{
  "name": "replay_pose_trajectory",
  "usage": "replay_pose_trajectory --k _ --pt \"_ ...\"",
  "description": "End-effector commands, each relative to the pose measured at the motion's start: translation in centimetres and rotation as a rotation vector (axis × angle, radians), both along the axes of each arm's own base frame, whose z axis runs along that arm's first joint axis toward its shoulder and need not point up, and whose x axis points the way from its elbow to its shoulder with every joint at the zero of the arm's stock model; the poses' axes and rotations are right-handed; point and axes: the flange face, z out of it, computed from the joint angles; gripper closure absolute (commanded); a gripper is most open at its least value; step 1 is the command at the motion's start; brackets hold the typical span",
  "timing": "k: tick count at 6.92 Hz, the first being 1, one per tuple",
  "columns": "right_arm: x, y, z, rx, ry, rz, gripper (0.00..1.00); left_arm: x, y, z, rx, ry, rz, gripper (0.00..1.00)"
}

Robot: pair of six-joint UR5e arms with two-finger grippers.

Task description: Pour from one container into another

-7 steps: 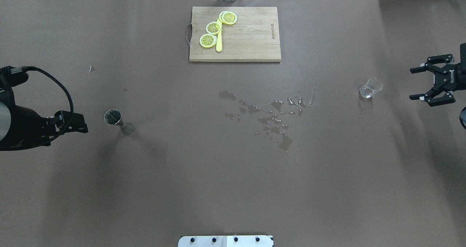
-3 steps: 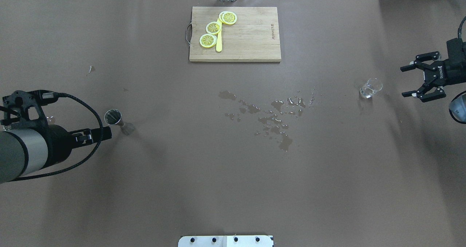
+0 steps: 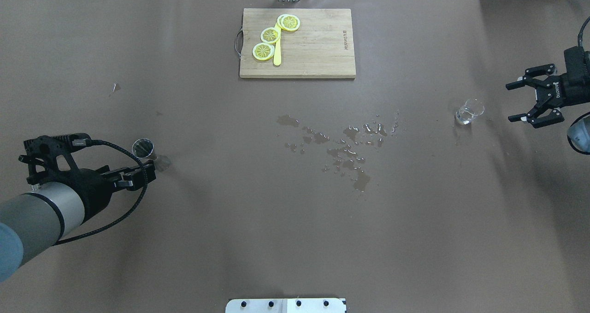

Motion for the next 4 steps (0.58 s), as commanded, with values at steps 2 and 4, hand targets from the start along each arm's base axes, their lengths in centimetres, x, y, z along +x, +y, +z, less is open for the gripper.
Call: replay_pose_trajectory --k 2,4 --pt "0.4 0.5 -1.4 0.028 -0.013 -0.009 0.0 0.1 -0.2 2.0 0.067 -0.061 -0.096 0.01" --pt "0.5 0.7 -1.4 0.02 -0.015 -0.017 0.0 2.2 -0.9 4.4 0.12 -0.046 -0.16 0.02"
